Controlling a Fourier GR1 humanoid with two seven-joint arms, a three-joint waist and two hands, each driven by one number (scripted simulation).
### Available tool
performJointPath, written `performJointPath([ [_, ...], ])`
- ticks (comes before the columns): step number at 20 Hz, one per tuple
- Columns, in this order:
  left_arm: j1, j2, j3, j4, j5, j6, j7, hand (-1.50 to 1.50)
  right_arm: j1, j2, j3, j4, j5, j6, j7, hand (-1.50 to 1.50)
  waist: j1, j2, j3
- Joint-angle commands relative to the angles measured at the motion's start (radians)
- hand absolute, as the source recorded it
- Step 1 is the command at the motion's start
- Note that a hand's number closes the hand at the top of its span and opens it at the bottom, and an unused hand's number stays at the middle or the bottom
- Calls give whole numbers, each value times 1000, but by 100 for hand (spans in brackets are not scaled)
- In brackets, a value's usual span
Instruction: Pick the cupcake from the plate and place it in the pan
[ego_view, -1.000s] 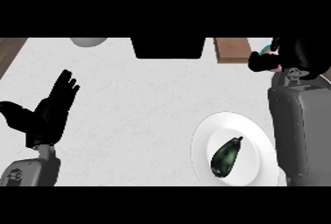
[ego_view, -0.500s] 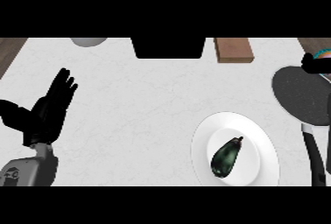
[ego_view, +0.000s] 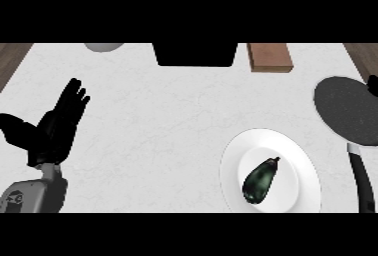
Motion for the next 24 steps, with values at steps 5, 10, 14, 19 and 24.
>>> performJointPath([
  [5, 30, -9, -14, 3, 0, -32, -27, 0, -59, -25, -14, 408, -13, -239, -163, 150, 14, 4, 0],
  [10, -44, -34, -33, 20, -26, 9, -8, 0, -129, -94, -103, 551, -61, -167, -34, -150, 24, 11, 2],
  [14, -81, -15, -7, 22, 1, -2, 37, 0, -92, -99, -131, 639, -114, -167, -142, -150, 16, 9, 2],
  [19, -32, -11, -11, -29, -5, -5, 32, 0, -93, -149, -203, 667, -206, -154, -293, -150, 24, 11, 4],
  [24, 0, -5, 6, -21, 1, -10, 16, 0, -60, -136, -349, 616, -393, -151, -447, -150, -1, 1, 2],
])
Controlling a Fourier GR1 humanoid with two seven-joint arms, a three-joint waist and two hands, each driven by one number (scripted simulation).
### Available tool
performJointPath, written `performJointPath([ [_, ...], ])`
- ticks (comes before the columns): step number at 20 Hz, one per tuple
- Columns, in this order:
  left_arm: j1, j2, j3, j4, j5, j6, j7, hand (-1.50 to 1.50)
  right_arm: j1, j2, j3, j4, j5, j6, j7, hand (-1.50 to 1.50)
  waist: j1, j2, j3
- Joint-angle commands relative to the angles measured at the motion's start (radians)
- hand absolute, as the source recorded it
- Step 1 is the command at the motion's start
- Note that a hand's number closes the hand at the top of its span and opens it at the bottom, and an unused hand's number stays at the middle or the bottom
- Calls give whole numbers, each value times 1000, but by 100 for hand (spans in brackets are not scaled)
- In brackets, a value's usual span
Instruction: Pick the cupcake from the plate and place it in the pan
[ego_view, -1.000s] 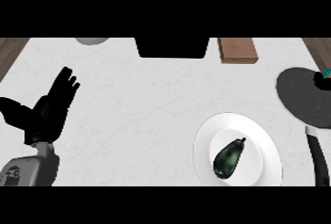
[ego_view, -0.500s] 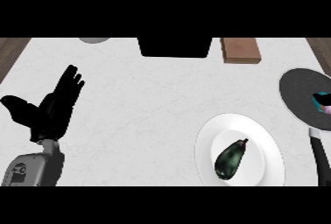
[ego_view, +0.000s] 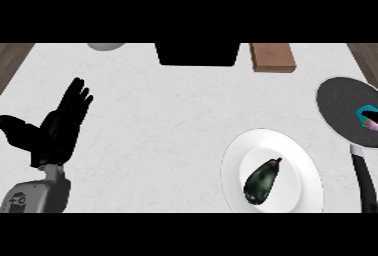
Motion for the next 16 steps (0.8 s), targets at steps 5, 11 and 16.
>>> performJointPath([
  [5, -5, 23, 31, 19, 3, 0, 9, 0, 56, -103, -220, -11, -284, 226, -185, -150, -32, -8, -1],
  [11, 34, 18, 34, 5, 3, -3, -2, 0, 263, -155, -311, -24, -431, 510, -348, -150, -58, -19, -4],
  [16, -12, 25, 40, 0, 9, -1, 40, 0, 395, -184, -299, -62, -496, 672, -373, -150, -39, -15, -5],
])
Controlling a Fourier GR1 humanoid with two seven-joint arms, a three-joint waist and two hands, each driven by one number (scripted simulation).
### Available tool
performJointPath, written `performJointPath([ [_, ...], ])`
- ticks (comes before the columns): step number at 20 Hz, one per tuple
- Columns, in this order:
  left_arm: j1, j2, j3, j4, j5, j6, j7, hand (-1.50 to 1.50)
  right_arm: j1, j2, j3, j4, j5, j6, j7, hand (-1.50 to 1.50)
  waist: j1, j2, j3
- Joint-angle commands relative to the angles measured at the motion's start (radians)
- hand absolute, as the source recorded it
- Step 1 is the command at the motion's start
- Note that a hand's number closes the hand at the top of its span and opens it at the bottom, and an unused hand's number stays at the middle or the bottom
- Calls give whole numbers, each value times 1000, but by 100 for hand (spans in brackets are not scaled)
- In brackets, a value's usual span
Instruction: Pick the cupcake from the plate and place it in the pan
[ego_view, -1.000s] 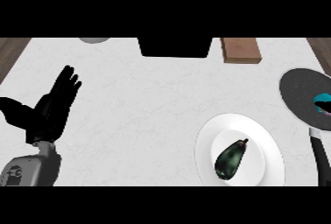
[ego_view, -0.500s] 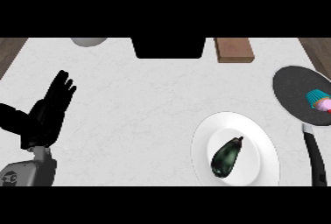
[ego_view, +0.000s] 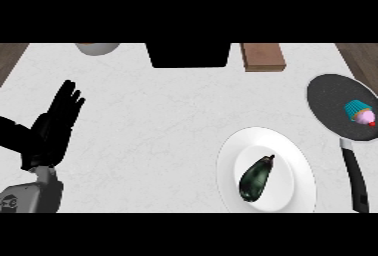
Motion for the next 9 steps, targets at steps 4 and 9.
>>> performJointPath([
  [4, 44, -52, -60, -59, -55, 34, 1, 0, 155, 27, 17, -147, -131, 124, -19, -150, 8, 0, -1],
  [9, 17, -31, -20, -20, -27, 5, -12, 0, 271, 144, 49, -310, -204, 114, -5, -150, 9, 1, -1],
])
